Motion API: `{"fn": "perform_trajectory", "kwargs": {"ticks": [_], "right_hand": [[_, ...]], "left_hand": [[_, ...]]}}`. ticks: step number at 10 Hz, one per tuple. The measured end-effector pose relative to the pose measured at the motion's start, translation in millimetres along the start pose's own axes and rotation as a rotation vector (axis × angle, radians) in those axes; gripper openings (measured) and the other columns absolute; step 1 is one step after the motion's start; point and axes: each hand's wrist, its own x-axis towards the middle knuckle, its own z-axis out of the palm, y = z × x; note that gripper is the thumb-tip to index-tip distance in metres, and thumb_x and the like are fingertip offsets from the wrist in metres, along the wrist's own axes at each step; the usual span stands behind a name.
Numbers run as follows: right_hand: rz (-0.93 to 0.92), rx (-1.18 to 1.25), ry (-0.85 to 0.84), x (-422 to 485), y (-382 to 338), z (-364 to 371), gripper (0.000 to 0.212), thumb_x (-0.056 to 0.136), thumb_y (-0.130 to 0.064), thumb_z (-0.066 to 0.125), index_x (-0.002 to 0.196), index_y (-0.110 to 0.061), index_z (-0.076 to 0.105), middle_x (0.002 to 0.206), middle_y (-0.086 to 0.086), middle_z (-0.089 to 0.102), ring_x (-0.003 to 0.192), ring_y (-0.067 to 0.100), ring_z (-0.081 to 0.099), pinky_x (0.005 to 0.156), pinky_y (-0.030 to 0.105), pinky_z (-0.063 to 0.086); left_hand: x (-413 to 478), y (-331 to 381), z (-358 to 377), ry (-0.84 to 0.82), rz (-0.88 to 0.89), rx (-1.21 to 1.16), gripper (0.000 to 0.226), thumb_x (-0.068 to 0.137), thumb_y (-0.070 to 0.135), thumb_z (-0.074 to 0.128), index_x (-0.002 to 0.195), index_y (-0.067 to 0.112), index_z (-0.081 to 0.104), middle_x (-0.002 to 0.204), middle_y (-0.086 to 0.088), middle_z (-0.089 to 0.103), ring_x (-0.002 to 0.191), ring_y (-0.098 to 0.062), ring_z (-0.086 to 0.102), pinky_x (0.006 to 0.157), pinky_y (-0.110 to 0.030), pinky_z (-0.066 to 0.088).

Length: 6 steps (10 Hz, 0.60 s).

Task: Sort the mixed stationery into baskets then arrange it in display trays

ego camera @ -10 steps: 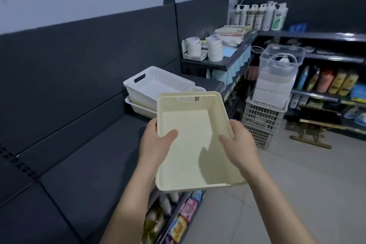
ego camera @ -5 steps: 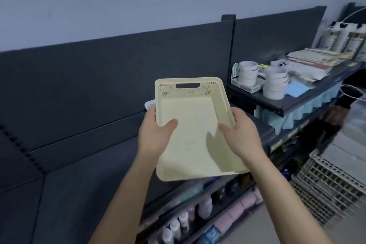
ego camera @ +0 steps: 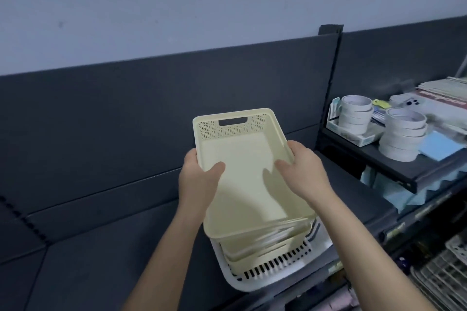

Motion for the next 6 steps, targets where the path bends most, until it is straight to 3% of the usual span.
{"fn": "perform_trajectory", "kwargs": {"ticks": [1, 3, 4, 5, 6], "right_hand": [[-0.030, -0.063, -0.026, 14, 4, 2, 0.012, 0.085, -0.019, 0.055, 0.096, -0.016, 0.052, 0.076, -0.006, 0.055, 0.065, 0.004, 0.049, 0.047, 0.023, 0.031], [0.012, -0.085, -0.169, 28, 19, 8, 0.009, 0.084, -0.020, 0.054, 0.090, -0.013, 0.052, 0.077, -0.002, 0.057, 0.066, 0.013, 0.054, 0.048, 0.026, 0.035], [-0.004, -0.113, -0.237, 28, 32, 9, 0.004, 0.084, -0.020, 0.052, 0.086, -0.017, 0.050, 0.075, -0.003, 0.056, 0.062, 0.012, 0.052, 0.044, 0.025, 0.034], [-0.020, -0.101, -0.330, 26, 48, 12, 0.012, 0.087, -0.021, 0.052, 0.099, -0.017, 0.054, 0.084, -0.005, 0.058, 0.068, 0.009, 0.053, 0.049, 0.024, 0.039], [-0.056, -0.056, -0.404, 27, 59, 7, 0.046, 0.092, -0.027, 0.052, 0.135, -0.015, 0.046, 0.123, 0.000, 0.056, 0.094, 0.012, 0.050, 0.065, 0.021, 0.038]], "left_hand": [[5, -3, 6, 0.028, -0.025, -0.010, 0.033, 0.078, 0.017, 0.063, 0.107, 0.032, 0.054, 0.089, 0.016, 0.067, 0.082, -0.007, 0.066, 0.061, -0.027, 0.051], [5, -9, 21, 0.053, -0.055, 0.082, 0.035, 0.080, 0.016, 0.062, 0.109, 0.030, 0.050, 0.094, 0.017, 0.063, 0.083, -0.004, 0.063, 0.058, -0.023, 0.047], [-1, -14, 29, 0.083, -0.066, 0.141, 0.031, 0.079, 0.017, 0.063, 0.099, 0.037, 0.050, 0.091, 0.018, 0.063, 0.080, 0.000, 0.062, 0.058, -0.023, 0.047], [-11, -28, 36, 0.104, -0.098, 0.249, 0.028, 0.080, 0.020, 0.063, 0.099, 0.034, 0.049, 0.091, 0.018, 0.060, 0.079, 0.001, 0.058, 0.056, -0.021, 0.043], [-19, -36, 44, 0.182, 0.038, 0.429, 0.025, 0.082, 0.019, 0.063, 0.088, 0.038, 0.049, 0.088, 0.019, 0.058, 0.085, -0.008, 0.057, 0.056, -0.017, 0.035]]}}
